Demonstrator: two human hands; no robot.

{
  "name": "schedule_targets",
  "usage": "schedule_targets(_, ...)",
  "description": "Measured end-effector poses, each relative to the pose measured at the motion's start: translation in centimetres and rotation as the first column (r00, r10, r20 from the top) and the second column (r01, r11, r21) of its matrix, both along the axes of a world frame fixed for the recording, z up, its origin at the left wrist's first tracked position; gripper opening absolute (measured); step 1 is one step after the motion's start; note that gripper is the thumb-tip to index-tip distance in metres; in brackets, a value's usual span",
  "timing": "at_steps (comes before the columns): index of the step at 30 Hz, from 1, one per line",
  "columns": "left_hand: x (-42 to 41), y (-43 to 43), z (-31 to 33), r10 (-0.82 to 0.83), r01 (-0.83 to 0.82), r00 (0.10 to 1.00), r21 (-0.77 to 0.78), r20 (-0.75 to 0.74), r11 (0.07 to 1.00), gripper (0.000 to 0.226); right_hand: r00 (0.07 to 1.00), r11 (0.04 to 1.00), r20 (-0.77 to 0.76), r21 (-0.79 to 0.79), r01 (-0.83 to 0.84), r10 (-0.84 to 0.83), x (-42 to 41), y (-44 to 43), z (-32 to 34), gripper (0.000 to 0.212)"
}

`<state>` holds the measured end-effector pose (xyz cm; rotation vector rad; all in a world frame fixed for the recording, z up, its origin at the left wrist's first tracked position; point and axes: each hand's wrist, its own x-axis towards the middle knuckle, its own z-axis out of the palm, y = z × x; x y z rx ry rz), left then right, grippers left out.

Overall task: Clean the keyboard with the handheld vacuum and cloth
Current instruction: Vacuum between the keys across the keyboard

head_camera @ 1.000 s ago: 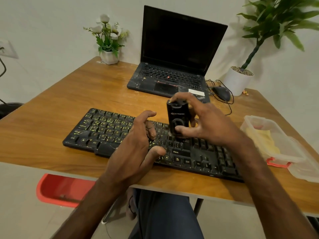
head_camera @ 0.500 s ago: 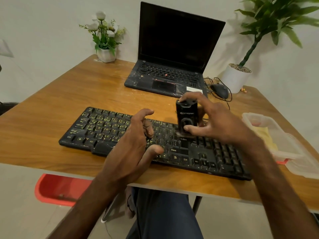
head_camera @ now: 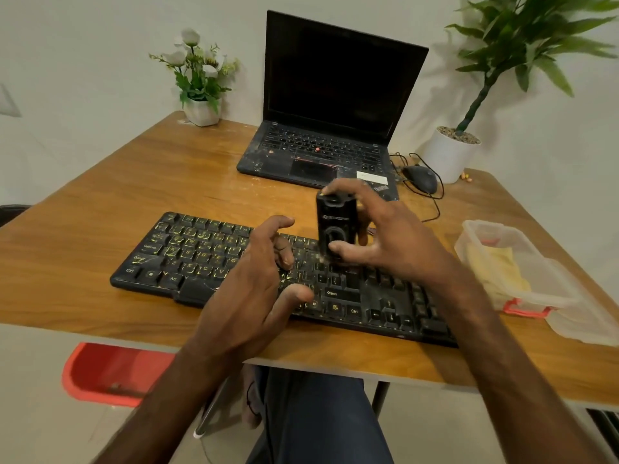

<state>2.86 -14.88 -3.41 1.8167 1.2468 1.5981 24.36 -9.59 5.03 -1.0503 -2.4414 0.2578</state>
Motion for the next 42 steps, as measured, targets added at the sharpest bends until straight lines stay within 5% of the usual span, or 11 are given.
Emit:
schedule_targets(3,0.2,-1.1,-0.5,-0.096,0.115,0.968,0.069,-0.233,0.991,0.086,0.998,0.998,0.001,-0.017,0.065,-0.065,2.2,0.0,1.0,0.072)
schedule_targets(5,0.1,-1.2,-0.2,-0.087,0.095,0.984,0.04,-0.156,0.995,0.077,0.995,0.999,-0.086,0.011,0.042,-0.041,1.8,0.0,0.7,0.07)
schedule_targets(7,0.3,-1.4,0.1,-0.08,0.084,0.983,0.018,-0.165,0.996,0.082,0.994,0.999,-0.111,0.035,-0.006,0.01,0.6,0.2,0.0,0.071)
schedule_targets(12,0.2,-3.7,0.9,-0.078,0.091,0.956,0.032,-0.284,0.995,0.074,0.969,0.947,0.206,0.315,0.063,-0.133,-0.6,1.9,-0.5,0.07)
schedule_targets(16,0.3,-3.4,1.0,-0.072,0.085,0.955,0.031,-0.289,0.996,0.074,1.0,0.985,0.023,0.174,-0.022,0.018,-0.1,1.2,-0.2,0.069)
schedule_targets(22,0.4,-1.8,0.2,-0.107,0.123,0.973,0.068,-0.206,0.99,0.076,0.974,0.945,0.197,0.324,0.045,-0.114,0.1,1.8,-0.5,0.068)
schedule_targets(25,0.4,-1.2,0.0,-0.108,0.117,0.988,0.073,-0.11,0.99,0.071,1.0,0.986,0.028,0.163,-0.016,0.012,-0.2,1.1,-0.5,0.07)
schedule_targets(30,0.3,-2.5,0.6,-0.099,0.113,0.969,0.048,-0.228,0.992,0.074,0.973,0.95,0.203,0.309,0.041,-0.108,-0.4,1.7,-0.5,0.068)
schedule_targets(34,0.4,-2.5,0.6,-0.108,0.122,0.97,0.05,-0.219,0.991,0.074,1.0,0.986,-0.006,0.165,-0.021,0.023,-1.3,1.1,-0.7,0.07)
schedule_targets(38,0.3,-3.7,1.1,-0.076,0.089,0.957,0.035,-0.279,0.995,0.073,0.976,0.94,0.204,0.341,0.002,-0.077,-1.7,1.6,-1.2,0.067)
schedule_targets(42,0.2,-3.7,1.2,-0.081,0.092,0.958,0.028,-0.276,0.995,0.071,0.993,0.958,0.109,0.287,0.014,-0.047,-1.3,1.3,-1.0,0.067)
